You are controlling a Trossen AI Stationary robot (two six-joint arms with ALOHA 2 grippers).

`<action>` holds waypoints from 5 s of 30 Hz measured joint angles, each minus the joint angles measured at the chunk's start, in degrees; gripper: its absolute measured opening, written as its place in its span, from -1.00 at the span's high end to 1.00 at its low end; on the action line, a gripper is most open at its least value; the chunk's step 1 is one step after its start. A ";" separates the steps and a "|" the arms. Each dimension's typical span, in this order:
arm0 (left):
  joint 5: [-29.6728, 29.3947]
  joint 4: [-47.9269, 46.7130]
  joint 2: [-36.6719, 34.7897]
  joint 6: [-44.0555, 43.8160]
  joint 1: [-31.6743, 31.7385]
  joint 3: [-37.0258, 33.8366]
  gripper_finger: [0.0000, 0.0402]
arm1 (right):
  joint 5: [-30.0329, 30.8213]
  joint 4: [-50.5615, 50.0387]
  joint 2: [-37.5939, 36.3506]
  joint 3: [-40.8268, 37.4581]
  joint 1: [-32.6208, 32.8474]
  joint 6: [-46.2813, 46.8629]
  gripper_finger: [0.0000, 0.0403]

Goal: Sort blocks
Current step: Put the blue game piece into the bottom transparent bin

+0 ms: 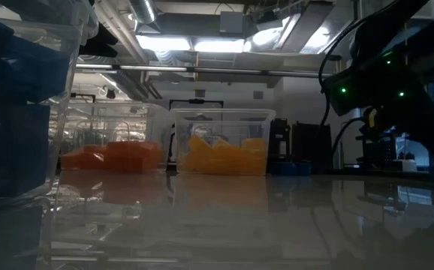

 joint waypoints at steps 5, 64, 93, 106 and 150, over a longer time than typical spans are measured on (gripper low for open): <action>0.00 -0.01 0.01 0.13 0.00 0.00 0.25 | -1.09 2.90 0.04 3.01 1.99 -0.27 -0.14; 0.02 -0.06 -0.01 -0.96 0.00 0.00 0.25 | 9.08 22.28 -0.02 6.43 13.84 -16.94 -0.14; 0.03 6.07 -0.01 4.46 0.00 -0.02 0.25 | -8.75 27.66 8.26 6.58 13.44 -17.03 -0.14; 0.02 6.54 0.01 3.61 0.00 -0.02 0.25 | -9.55 35.06 8.39 6.45 13.53 -16.98 0.06; 9.74 21.47 15.64 10.01 -2.83 -0.02 0.25 | 0.49 75.48 10.00 6.36 13.51 -16.94 0.90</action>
